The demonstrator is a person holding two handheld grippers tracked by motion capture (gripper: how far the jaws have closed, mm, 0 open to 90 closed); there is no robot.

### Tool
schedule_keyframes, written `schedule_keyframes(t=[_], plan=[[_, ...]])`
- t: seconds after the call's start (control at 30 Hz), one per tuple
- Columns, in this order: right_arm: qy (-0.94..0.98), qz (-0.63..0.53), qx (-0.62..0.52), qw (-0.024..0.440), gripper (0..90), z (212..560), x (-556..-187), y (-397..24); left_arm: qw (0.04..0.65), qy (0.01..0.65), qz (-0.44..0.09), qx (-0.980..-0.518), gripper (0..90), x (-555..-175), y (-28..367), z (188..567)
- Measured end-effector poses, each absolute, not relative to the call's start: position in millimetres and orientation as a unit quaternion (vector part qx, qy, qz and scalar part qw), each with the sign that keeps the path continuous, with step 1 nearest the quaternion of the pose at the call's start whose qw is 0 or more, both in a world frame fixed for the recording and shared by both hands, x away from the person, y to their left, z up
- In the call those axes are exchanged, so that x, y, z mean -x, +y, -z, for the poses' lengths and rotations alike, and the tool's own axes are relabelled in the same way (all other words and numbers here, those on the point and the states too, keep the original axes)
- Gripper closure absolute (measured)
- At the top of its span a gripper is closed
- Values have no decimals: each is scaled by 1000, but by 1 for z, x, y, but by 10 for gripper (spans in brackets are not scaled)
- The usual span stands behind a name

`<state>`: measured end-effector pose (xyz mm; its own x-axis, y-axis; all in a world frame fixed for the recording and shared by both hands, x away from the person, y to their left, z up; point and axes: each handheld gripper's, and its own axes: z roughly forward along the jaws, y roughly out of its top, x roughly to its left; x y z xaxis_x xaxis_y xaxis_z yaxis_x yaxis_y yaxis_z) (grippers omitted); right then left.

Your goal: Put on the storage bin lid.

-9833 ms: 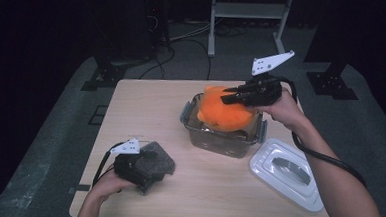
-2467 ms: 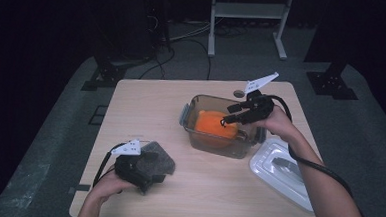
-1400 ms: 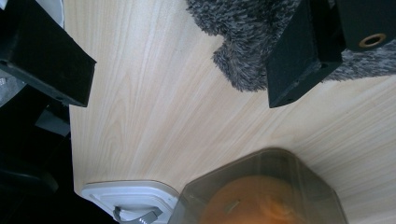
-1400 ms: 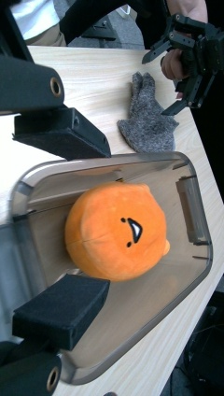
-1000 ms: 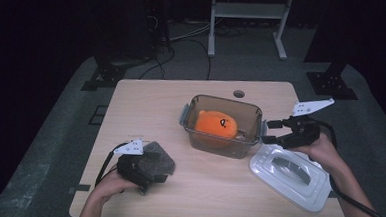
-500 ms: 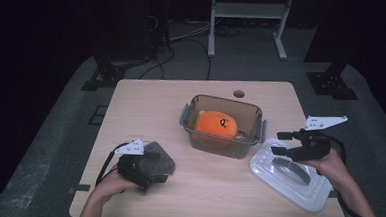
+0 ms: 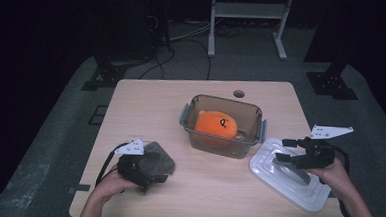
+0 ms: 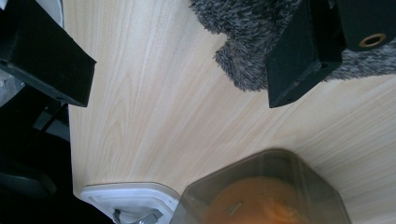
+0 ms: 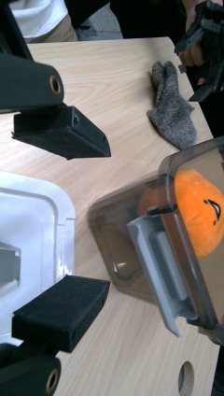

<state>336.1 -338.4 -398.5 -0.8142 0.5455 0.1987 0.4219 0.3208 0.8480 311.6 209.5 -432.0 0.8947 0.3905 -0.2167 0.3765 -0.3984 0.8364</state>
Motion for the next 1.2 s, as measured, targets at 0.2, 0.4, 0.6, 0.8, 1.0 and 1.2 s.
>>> schedule_keyframes(t=[0.2, 0.4, 0.6, 0.8, 1.0, 1.2], plan=[[810, -499, -301, 62, 282, 406, -332, -340, 499, 231, -9, -835, 66, -311, 209, 432], [808, -497, -310, 66, 279, 414, -327, -345, 498, 231, -8, -836, 66, -311, 209, 433], [809, -488, -318, 72, 278, 424, -323, -351, 497, 231, -7, -837, 66, -311, 208, 433], [807, -485, -330, 72, 277, 435, -320, -357, 496, 230, -7, -837, 66, -311, 208, 433], [807, -481, -336, 73, 277, 441, -317, -360, 495, 231, -7, -837, 65, -311, 208, 433], [806, -477, -341, 78, 277, 446, -315, -363, 496, 230, -7, -837, 65, -310, 208, 433]])
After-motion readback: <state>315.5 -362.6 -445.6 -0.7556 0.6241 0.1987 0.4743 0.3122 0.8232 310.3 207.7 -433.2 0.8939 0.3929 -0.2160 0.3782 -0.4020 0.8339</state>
